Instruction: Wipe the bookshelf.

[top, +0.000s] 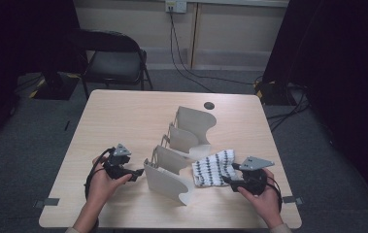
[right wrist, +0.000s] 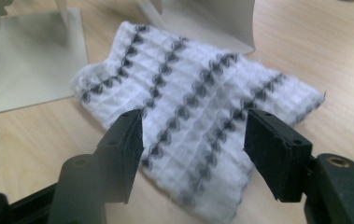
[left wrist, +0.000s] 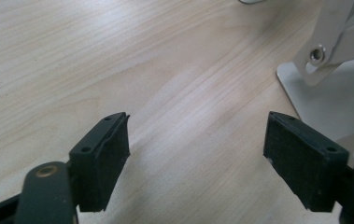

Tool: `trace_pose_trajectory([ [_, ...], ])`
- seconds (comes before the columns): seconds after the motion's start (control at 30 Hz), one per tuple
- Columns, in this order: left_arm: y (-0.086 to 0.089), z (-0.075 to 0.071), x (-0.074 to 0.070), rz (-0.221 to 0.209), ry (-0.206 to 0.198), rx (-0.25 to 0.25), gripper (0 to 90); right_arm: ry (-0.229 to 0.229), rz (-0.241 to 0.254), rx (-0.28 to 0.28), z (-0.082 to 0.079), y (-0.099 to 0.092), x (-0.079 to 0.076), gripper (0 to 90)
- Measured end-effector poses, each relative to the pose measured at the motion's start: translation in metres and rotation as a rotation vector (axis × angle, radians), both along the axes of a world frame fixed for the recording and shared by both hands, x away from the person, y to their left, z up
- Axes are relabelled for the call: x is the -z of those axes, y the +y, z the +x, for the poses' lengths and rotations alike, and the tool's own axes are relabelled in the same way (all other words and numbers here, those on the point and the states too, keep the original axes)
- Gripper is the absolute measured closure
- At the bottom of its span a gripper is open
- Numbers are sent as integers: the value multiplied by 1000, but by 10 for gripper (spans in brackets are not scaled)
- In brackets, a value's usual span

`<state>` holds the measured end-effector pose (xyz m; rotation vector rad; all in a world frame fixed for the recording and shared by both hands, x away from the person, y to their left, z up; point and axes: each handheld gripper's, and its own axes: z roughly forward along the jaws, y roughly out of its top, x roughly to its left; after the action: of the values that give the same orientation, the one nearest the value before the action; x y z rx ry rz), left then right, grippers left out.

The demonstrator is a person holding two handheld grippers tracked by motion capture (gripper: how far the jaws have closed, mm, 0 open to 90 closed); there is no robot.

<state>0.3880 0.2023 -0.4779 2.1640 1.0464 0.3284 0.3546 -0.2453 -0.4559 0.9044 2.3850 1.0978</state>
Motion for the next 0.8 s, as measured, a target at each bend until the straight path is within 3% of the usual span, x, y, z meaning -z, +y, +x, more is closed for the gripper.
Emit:
trace_pose_trajectory([
  [0.1,-1,1,6,27,21,13,207,-5,-5,-23,12,6,-4,369],
  [0.17,-1,1,10,46,15,23,207,5,-15,-17,20,8,-2,356],
  [0.27,1,2,12,49,0,36,181,57,4,4,33,8,12,339],
  [0.37,4,2,13,50,-11,26,174,72,-37,-15,34,17,24,360],
  [0.47,3,1,15,55,-25,23,150,76,-59,-45,26,28,31,365],
  [0.53,2,0,14,74,-19,18,148,74,-37,-53,17,32,34,369],
  [0.63,2,-2,15,59,-29,9,142,88,-31,-74,-1,39,34,371],
  [0.8,0,-3,17,46,-36,-3,108,127,-44,-168,-25,49,28,376],
])
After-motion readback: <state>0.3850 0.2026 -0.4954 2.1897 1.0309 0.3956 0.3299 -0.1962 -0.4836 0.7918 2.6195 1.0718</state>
